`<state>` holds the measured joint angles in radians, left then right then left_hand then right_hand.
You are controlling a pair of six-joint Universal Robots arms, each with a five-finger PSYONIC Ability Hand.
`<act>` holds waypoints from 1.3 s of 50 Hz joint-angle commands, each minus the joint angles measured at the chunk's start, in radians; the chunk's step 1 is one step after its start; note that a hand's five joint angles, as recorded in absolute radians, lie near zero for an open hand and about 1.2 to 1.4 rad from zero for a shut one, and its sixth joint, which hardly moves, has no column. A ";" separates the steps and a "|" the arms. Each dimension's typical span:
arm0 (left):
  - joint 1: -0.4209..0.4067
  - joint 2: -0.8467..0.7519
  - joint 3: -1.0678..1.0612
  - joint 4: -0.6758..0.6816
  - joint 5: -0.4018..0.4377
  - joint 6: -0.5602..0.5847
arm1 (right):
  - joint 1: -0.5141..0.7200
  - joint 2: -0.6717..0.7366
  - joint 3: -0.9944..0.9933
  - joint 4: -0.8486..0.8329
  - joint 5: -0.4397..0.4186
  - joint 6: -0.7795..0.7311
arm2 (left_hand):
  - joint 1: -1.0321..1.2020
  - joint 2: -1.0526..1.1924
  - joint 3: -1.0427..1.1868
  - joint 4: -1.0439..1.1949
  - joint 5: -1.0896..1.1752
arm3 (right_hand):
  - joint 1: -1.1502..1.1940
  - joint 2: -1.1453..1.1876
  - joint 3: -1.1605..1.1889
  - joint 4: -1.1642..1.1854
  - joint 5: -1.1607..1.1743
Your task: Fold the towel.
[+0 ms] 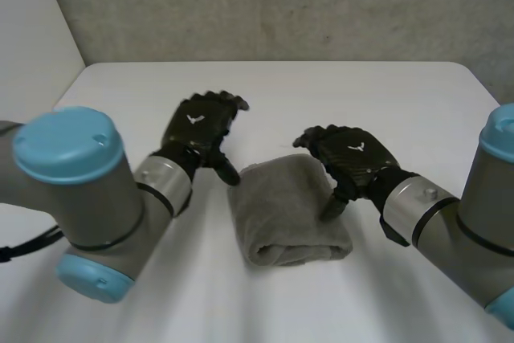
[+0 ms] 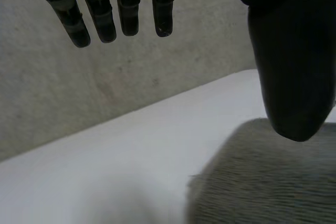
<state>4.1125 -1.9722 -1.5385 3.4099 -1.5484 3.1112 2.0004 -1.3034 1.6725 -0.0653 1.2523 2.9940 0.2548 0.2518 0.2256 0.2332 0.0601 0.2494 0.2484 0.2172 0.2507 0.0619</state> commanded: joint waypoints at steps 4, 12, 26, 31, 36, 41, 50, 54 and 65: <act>-0.069 -0.116 0.018 -0.069 -0.033 -0.074 | -0.025 0.176 -0.057 0.012 0.010 0.016 | -0.062 -0.059 -0.051 -0.059 -0.042 | -0.075 -0.074 -0.043 -0.076 -0.062; -0.075 -0.206 0.012 -0.074 -0.035 -0.074 | -0.026 0.253 -0.073 0.005 0.007 0.003 | -0.065 -0.062 -0.051 -0.059 -0.045 | -0.075 -0.074 -0.043 -0.076 -0.062; -0.081 -0.208 0.017 -0.074 -0.090 -0.077 | -0.026 0.254 -0.073 -0.001 0.044 -0.081 | -0.065 -0.062 -0.051 -0.059 -0.045 | -0.075 -0.074 -0.043 -0.076 -0.062; -0.075 -0.146 0.012 -0.075 -0.099 -0.078 | -0.025 0.136 -0.068 -0.002 0.045 -0.072 | -0.065 -0.062 -0.051 -0.059 -0.045 | -0.075 -0.074 -0.043 -0.076 -0.062; -0.061 -0.027 0.014 -0.080 -0.101 -0.069 | -0.023 -0.006 -0.121 0.001 0.105 -0.026 | -0.068 -0.065 -0.051 -0.059 -0.048 | -0.075 -0.074 -0.043 -0.076 -0.062; -0.015 0.093 0.051 -0.143 -0.119 -0.060 | -0.020 -0.065 -0.195 0.018 0.203 0.022 | -0.068 -0.065 -0.051 -0.059 -0.048 | -0.075 -0.074 -0.043 -0.076 -0.062; 0.066 0.159 0.215 -0.362 -0.133 -0.037 | -0.077 -0.145 -0.228 0.021 0.243 0.126 | -0.068 -0.065 -0.051 -0.059 -0.048 | -0.075 -0.074 -0.043 -0.076 -0.062; 0.107 0.174 0.215 -0.371 -0.133 -0.037 | -0.083 -0.142 -0.217 0.036 0.243 0.131 | -0.068 -0.065 -0.051 -0.059 -0.048 | -0.075 -0.074 -0.043 -0.076 -0.062; 0.132 0.187 0.195 -0.371 -0.130 -0.039 | -0.080 -0.122 -0.209 0.073 0.243 0.120 | -0.068 -0.065 -0.051 -0.059 -0.048 | -0.075 -0.074 -0.043 -0.076 -0.062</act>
<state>4.2447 -1.7855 -1.3270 3.0334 -1.6800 3.0726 1.9153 -1.4330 1.4624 0.0029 1.4955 3.1214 0.2455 0.2499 0.2257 0.2331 0.0574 0.2158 0.2485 0.2172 0.2507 0.0618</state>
